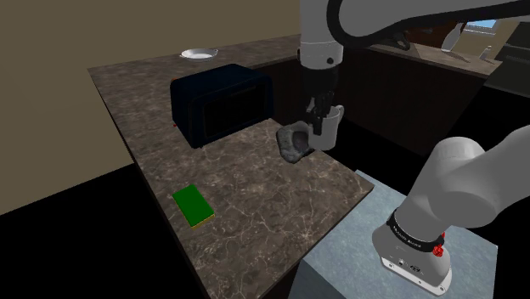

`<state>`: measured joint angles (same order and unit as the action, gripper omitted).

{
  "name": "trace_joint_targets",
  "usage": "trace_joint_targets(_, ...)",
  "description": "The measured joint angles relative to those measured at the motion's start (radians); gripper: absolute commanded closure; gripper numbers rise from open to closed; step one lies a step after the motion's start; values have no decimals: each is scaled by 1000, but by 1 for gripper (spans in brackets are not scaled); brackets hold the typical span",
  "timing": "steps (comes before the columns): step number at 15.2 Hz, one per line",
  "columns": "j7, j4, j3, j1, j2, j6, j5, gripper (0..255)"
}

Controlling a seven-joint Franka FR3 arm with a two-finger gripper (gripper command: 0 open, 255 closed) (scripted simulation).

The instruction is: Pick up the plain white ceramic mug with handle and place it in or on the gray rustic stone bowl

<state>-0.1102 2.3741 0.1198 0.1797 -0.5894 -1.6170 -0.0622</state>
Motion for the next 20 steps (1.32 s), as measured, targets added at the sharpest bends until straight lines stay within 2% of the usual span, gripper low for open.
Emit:
trace_joint_targets(6,119,-124,-93,-58,127,-2,76,255)
trace_joint_targets(14,262,-337,-192,-117,326,6,131,255)
trace_joint_targets(20,278,-297,-205,-125,355,-64,137,255)
